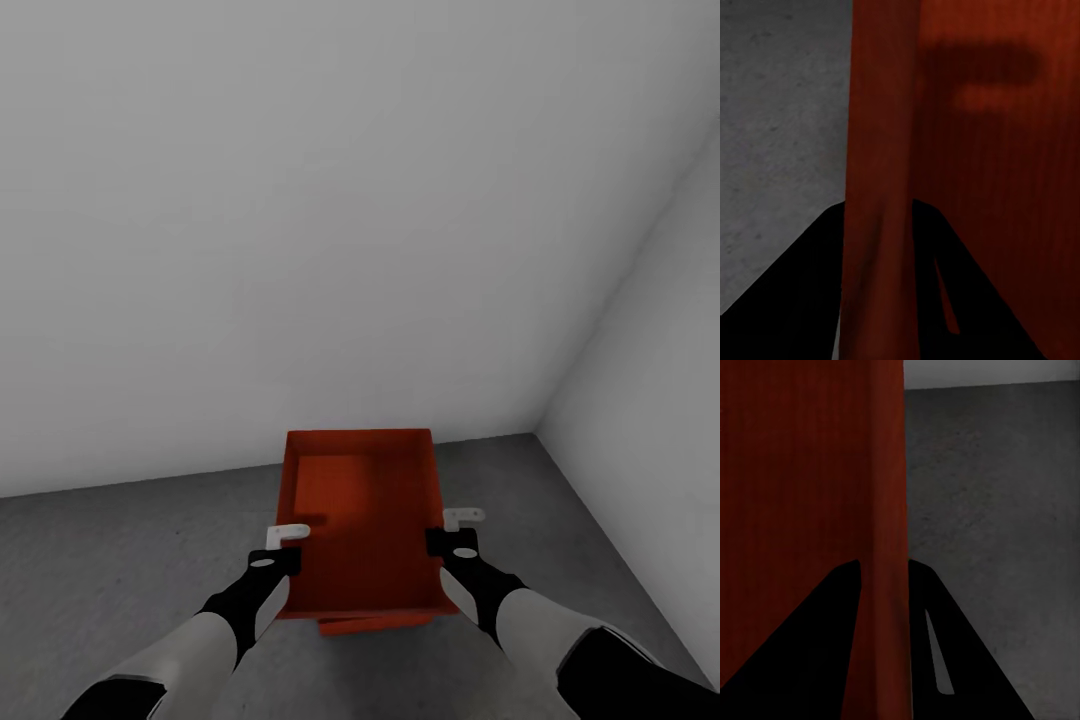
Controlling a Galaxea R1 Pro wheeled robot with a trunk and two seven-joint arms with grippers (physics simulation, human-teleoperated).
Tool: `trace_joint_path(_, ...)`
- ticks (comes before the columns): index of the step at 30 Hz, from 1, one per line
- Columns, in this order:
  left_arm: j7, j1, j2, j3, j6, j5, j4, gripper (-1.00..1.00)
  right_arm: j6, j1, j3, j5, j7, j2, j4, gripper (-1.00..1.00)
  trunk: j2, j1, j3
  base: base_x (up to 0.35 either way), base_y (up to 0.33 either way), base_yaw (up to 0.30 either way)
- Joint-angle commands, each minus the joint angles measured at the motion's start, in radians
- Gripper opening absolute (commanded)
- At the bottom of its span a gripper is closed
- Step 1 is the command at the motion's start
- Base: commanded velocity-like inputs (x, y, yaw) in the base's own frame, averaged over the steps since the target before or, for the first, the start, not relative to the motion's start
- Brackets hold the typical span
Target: Move the two storage containers from the living room to the garage. In the garage, place one container on the floor and stack the other container on top of it (either order is fine).
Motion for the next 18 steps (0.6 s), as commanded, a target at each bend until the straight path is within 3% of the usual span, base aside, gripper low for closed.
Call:
trace_joint_path(1,0.013,-0.001,0.010,-0.008,0.007,-0.007,-0.006,-1.00,-0.002,-0.001,0.015,-0.027,-0.004,-0.009,0.046,-1.00,-0.002,0.000,-0.002,0.000,0.000,0.000)
trace_joint_path(18,0.014,-0.001,0.010,-0.007,0.007,-0.007,-0.008,-1.00,-0.002,-0.001,0.013,-0.027,-0.006,-0.009,0.046,-1.00,-0.002,0.000,-0.002,0.000,0.000,0.000)
